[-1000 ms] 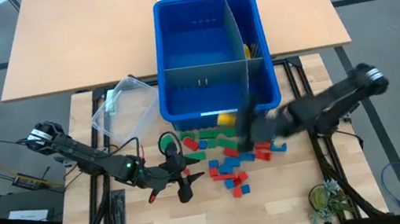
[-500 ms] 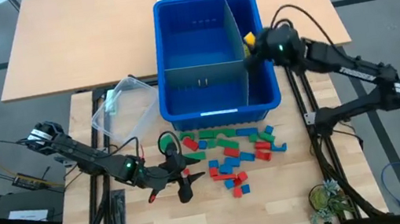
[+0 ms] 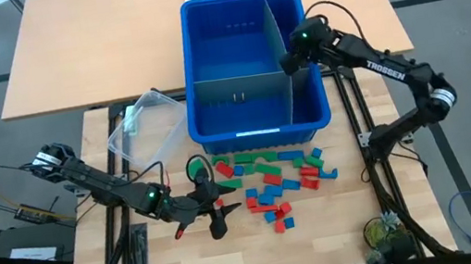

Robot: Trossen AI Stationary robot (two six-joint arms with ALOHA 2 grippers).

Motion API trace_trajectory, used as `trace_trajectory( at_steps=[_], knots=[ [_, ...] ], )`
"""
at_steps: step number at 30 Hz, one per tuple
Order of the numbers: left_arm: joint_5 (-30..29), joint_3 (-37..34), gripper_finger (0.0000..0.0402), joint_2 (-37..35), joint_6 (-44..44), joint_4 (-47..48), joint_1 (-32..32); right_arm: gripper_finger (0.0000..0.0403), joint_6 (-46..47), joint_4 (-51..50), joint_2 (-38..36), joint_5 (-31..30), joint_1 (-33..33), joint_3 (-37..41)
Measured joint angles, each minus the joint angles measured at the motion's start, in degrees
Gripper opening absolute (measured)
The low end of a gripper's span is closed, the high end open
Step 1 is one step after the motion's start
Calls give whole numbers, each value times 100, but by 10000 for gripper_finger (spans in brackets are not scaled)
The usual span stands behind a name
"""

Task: Sort blocks
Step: Put the yellow block into the blue bin

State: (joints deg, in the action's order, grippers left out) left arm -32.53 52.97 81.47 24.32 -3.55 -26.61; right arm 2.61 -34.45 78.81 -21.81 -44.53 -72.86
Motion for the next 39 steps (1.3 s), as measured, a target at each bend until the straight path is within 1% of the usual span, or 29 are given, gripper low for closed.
trace_trajectory(
  at_steps=[5,8,11,14,19,22,26,28,31,33,35,39],
  knots=[
    [0,-1,217,0,0,-8,-1,259,-122,-189,-625,298,485,0],
    [80,-2,217,0,0,-75,0,270,-120,-475,-1132,600,1084,0],
    [308,0,217,0,0,-108,-1,273,95,-823,-1563,874,1901,0],
    [406,-2,217,0,0,-101,-33,270,453,-1222,-1815,963,2828,-2],
    [421,45,217,111,-132,-72,-284,259,1100,-1606,-1857,948,4292,-2],
    [487,249,217,387,-310,-83,-522,252,1366,-1595,-1748,688,5063,-2],
    [490,711,217,997,-468,-49,-819,245,1628,-1511,-1529,89,5840,-2],
    [498,1029,217,1355,-469,117,-935,242,1735,-1491,-1411,-1,6097,-2],
    [599,1606,217,1970,-424,774,-1015,239,1880,-1495,-1238,-9,6407,-2],
    [818,2031,217,2412,-323,1311,-1032,238,1948,-1491,-1132,-36,6580,-2],
    [1158,2472,217,2815,-268,1699,-1029,237,1983,-1496,-1035,-79,6745,-2],
    [2121,3207,217,3401,-119,2039,-1029,235,2017,-1493,-888,-118,6971,-2]
  ],
)
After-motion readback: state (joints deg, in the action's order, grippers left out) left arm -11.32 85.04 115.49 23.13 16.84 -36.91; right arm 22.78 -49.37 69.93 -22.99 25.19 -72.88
